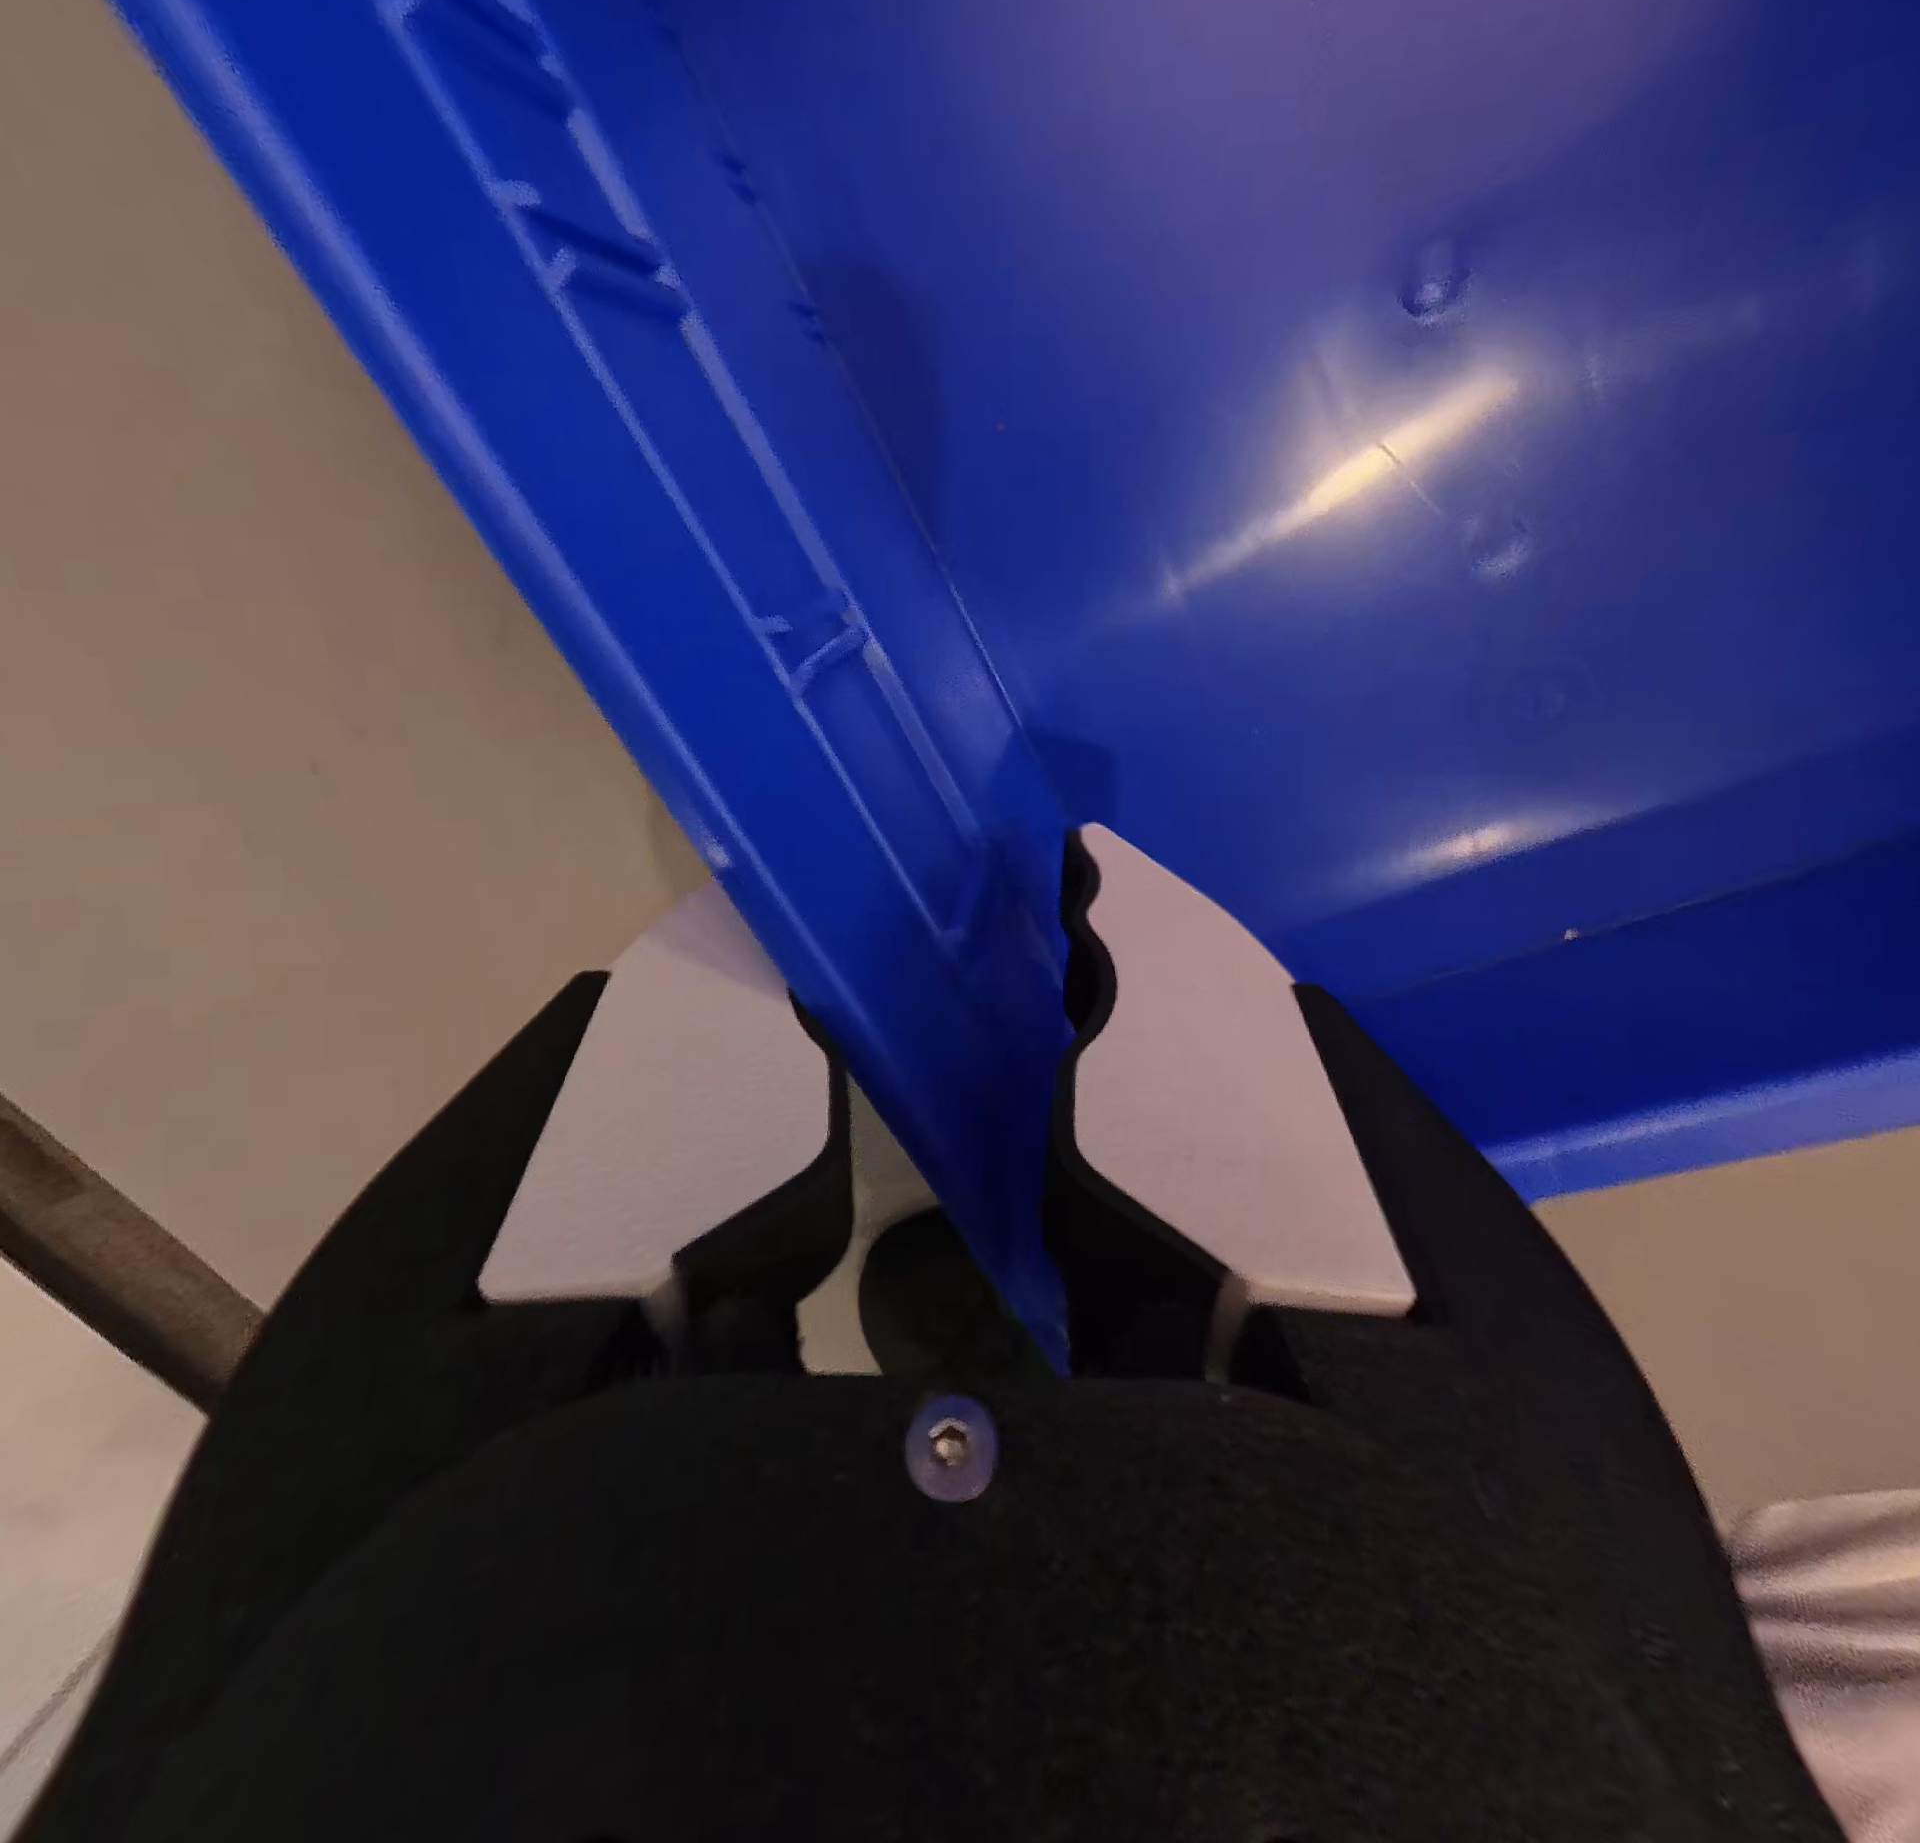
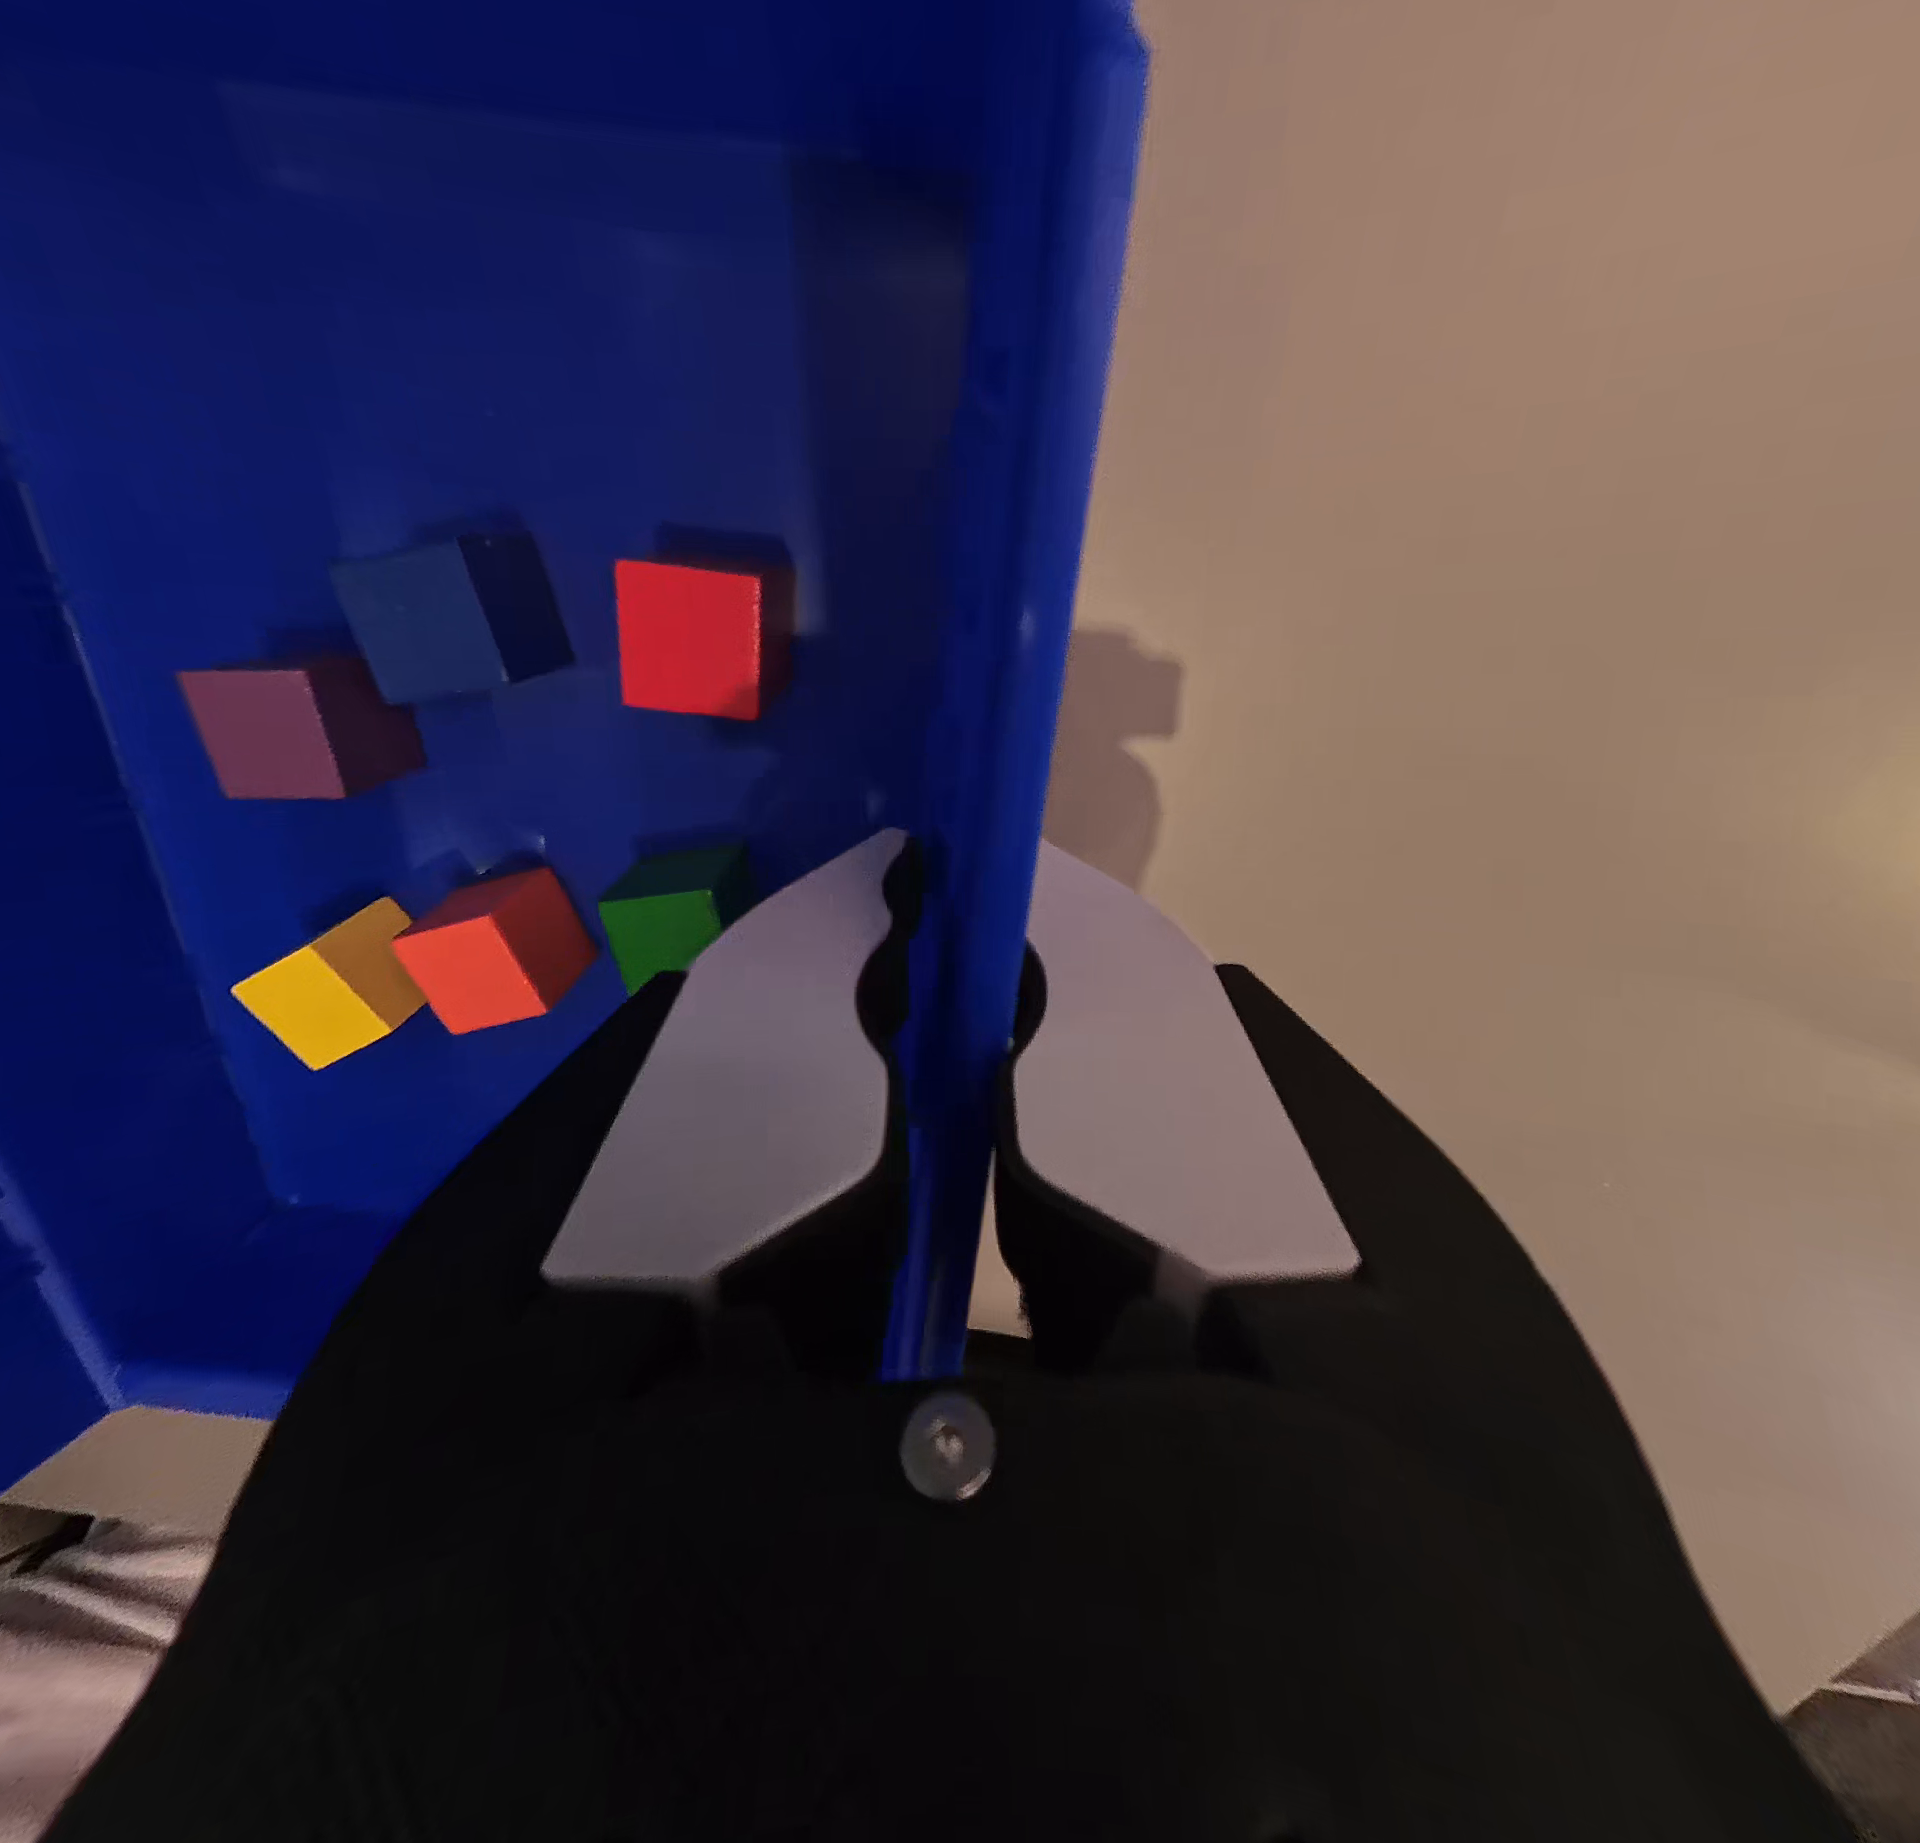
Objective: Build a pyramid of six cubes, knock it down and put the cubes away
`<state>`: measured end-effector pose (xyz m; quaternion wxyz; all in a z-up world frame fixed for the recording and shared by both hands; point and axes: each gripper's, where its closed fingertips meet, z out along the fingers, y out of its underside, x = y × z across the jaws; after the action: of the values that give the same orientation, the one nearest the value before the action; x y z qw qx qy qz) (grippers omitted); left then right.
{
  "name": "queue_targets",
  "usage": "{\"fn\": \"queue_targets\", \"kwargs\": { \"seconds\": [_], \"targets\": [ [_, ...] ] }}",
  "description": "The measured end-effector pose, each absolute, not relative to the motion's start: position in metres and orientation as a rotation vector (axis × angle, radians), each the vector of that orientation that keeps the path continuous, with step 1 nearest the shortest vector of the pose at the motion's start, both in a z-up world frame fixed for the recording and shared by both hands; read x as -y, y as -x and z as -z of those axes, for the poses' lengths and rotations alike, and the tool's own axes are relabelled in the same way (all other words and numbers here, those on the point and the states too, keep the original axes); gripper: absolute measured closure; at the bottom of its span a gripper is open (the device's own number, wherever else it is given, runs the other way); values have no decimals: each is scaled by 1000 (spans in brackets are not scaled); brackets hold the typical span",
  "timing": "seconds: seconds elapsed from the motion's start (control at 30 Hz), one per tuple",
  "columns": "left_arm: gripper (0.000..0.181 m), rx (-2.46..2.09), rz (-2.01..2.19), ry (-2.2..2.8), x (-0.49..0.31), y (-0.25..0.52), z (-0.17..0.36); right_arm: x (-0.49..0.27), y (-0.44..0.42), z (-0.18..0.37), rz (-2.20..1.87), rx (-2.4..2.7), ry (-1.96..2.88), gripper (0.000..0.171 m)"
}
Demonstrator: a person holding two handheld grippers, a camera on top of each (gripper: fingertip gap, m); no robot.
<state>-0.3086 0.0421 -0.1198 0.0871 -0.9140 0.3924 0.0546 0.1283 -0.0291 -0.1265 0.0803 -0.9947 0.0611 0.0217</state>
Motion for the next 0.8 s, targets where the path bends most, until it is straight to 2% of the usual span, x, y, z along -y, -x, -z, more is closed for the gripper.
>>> {"fn": "queue_targets", "kwargs": {
  "seconds": [0.17,0.23,0.33,0.6,0.8],
  "targets": [
    [136,-1190,-29,2666,-46,304,101,33,-127,135,-71,-234,3028,156],
    [131,-1176,46,2601,-48,303,84,32,-123,134,-153,-243,3026,163],
    [127,-1138,136,2516,-46,313,54,31,-121,134,-263,-273,3014,164],
    [133,-827,167,2428,-47,396,0,34,-128,130,-282,-251,3088,164],
    [139,-606,180,2316,-44,455,-32,33,-135,90,-237,-197,3092,165]
  ]
}}
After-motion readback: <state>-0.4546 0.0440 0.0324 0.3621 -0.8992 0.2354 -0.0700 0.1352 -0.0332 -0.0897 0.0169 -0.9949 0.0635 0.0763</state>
